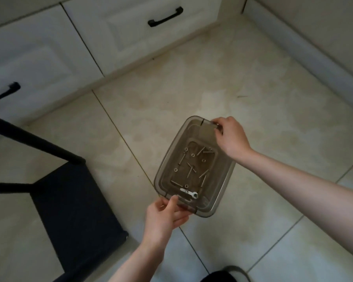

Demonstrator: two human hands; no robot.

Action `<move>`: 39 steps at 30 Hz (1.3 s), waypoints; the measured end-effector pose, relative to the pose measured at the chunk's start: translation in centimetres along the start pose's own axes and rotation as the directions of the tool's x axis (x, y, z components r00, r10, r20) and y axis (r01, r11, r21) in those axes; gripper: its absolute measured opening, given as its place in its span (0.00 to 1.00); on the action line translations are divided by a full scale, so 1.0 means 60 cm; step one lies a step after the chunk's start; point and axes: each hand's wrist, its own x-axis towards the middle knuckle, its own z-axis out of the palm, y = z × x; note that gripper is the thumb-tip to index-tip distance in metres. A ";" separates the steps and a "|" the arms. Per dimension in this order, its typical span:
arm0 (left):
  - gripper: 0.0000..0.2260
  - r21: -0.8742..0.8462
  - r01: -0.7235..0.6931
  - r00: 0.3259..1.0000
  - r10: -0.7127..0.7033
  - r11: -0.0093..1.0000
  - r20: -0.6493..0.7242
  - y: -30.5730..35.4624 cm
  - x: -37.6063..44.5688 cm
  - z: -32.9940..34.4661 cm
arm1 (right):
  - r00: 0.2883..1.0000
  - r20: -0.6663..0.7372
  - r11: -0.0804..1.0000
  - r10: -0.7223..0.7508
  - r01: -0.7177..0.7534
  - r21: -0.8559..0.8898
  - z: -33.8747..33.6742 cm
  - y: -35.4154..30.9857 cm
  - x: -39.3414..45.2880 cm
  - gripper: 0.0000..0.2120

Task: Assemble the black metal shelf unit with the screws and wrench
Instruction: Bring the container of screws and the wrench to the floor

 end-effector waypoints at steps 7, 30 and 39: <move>0.12 0.020 -0.014 0.997 0.013 1.000 0.074 0.001 0.017 0.001 | 0.999 0.009 0.999 -0.033 0.032 0.024 0.003 0.001 0.008 0.18; 0.09 0.205 -0.334 0.937 0.348 0.920 -0.038 0.038 0.076 -0.010 | 0.813 0.438 0.498 0.384 -0.582 0.643 0.034 0.035 -0.145 0.14; 0.08 0.117 -0.313 0.941 0.324 0.943 -0.099 -0.015 0.053 -0.006 | 0.872 0.397 0.675 0.287 -0.478 0.561 0.027 -0.004 -0.087 0.17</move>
